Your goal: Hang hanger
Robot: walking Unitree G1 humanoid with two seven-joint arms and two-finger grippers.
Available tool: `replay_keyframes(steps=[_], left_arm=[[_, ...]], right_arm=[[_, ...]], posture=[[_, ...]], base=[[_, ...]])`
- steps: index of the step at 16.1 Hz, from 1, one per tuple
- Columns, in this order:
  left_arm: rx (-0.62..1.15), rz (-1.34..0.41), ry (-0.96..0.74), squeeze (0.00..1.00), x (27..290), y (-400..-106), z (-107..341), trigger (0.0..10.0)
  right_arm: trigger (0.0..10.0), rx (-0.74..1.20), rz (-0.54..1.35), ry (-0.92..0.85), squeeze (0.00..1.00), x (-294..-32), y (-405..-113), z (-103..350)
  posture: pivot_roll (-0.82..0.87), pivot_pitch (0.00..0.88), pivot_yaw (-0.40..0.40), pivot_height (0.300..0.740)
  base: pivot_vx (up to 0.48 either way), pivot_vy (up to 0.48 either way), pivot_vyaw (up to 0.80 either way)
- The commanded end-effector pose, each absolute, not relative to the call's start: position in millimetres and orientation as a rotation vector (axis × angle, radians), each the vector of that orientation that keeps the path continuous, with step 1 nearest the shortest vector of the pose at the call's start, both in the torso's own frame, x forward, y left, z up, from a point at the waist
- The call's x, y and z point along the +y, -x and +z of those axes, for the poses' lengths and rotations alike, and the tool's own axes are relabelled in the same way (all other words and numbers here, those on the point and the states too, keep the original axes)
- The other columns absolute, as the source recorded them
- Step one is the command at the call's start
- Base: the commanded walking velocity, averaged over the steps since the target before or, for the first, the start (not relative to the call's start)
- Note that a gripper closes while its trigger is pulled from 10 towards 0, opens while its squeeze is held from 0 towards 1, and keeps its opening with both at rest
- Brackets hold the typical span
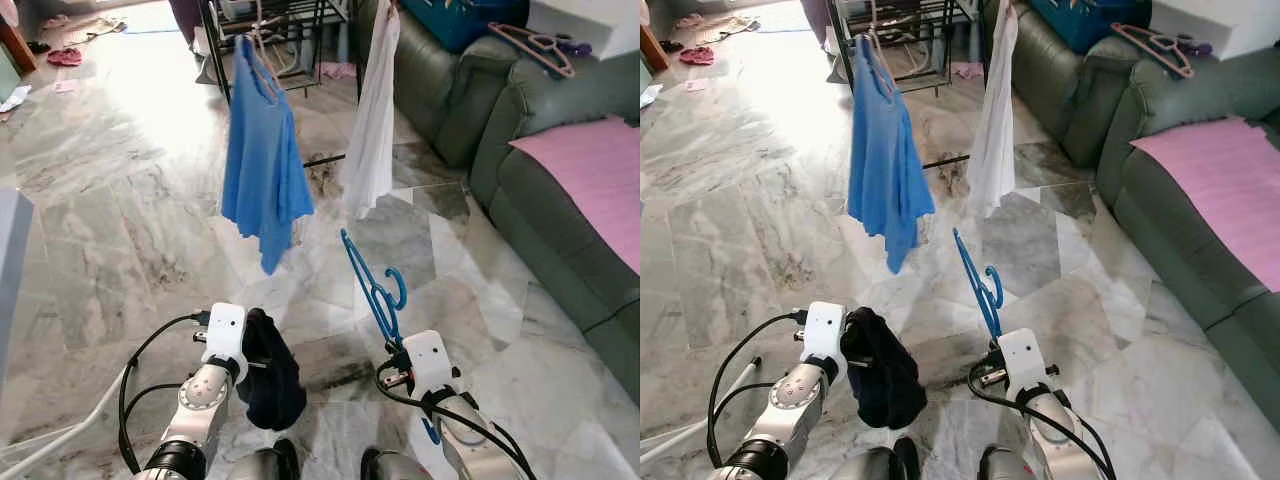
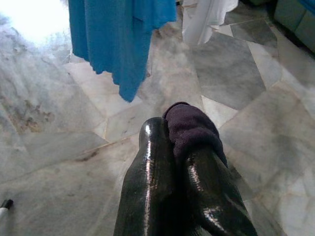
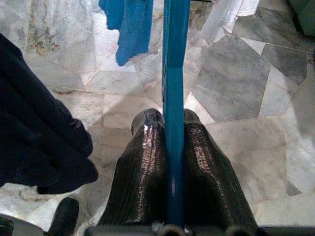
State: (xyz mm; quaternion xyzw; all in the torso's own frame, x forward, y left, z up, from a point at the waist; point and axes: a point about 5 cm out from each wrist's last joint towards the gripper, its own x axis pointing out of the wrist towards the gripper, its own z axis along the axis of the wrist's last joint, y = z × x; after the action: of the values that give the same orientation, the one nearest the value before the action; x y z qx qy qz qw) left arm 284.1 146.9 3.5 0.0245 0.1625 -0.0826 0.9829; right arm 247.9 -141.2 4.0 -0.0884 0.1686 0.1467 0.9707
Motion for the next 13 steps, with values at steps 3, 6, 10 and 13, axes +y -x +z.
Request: replay_keyframes(steps=[3,6,10,13], left_arm=[[0.319,-0.173,-0.055,0.00,147.5,-284.2,4.8,10.0],[0.314,-0.166,-0.050,0.00,149.8,-284.6,5.9,10.0],[0.315,-0.158,-0.054,0.00,152.4,-283.5,5.2,10.0],[0.317,-0.155,-0.061,0.00,153.8,-282.8,4.9,10.0]], right_arm=[[10.0,0.337,0.287,0.178,0.00,-142.5,-247.8,5.8],[10.0,0.338,0.283,0.177,0.00,-142.0,-247.4,5.4],[10.0,0.338,0.288,0.176,0.00,-141.2,-246.9,5.6],[10.0,0.342,0.290,0.178,0.00,-141.6,-246.8,5.5]], posture=[[-0.12,0.179,0.057,0.740],[-0.11,0.181,0.061,0.740],[-0.11,0.185,0.062,0.740],[-0.11,0.187,0.064,0.740]], base=[[0.000,-0.284,0.00],[0.000,0.000,0.00],[0.000,0.000,0.00],[0.000,0.000,0.00]])
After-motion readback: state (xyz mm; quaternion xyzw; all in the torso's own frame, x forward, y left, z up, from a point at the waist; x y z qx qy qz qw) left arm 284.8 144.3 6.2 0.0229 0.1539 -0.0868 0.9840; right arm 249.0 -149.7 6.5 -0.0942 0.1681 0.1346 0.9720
